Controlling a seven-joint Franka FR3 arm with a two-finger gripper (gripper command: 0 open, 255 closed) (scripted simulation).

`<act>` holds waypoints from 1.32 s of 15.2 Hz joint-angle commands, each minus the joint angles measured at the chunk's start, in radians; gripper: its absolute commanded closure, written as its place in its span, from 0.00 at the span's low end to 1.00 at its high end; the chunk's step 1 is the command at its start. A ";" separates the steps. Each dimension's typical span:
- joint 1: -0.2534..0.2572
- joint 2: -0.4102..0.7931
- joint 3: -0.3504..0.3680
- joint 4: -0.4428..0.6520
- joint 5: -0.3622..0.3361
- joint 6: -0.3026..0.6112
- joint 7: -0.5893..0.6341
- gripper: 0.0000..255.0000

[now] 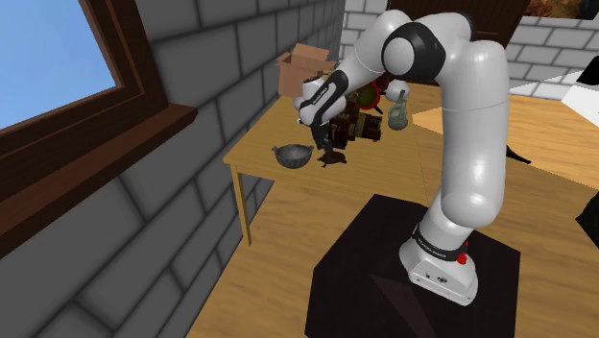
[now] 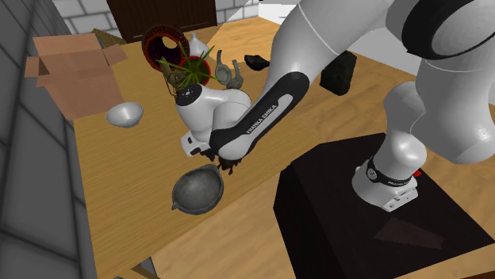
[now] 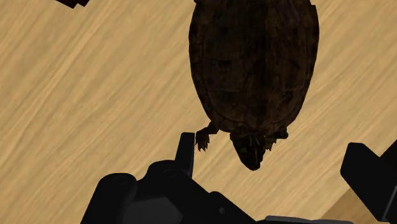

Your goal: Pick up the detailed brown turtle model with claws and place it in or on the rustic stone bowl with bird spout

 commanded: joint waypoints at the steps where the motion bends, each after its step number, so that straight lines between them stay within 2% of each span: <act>1: -0.010 0.033 0.006 0.016 0.008 0.019 -0.014 0.00; 6: -0.021 0.074 0.011 0.005 0.017 0.071 -0.020 0.00; 14: -0.021 0.075 0.011 0.005 0.017 0.071 -0.020 0.00; 15: -0.021 0.075 0.011 0.005 0.017 0.071 -0.020 1.00; 20: -0.021 0.073 0.011 0.004 0.016 0.070 -0.020 1.00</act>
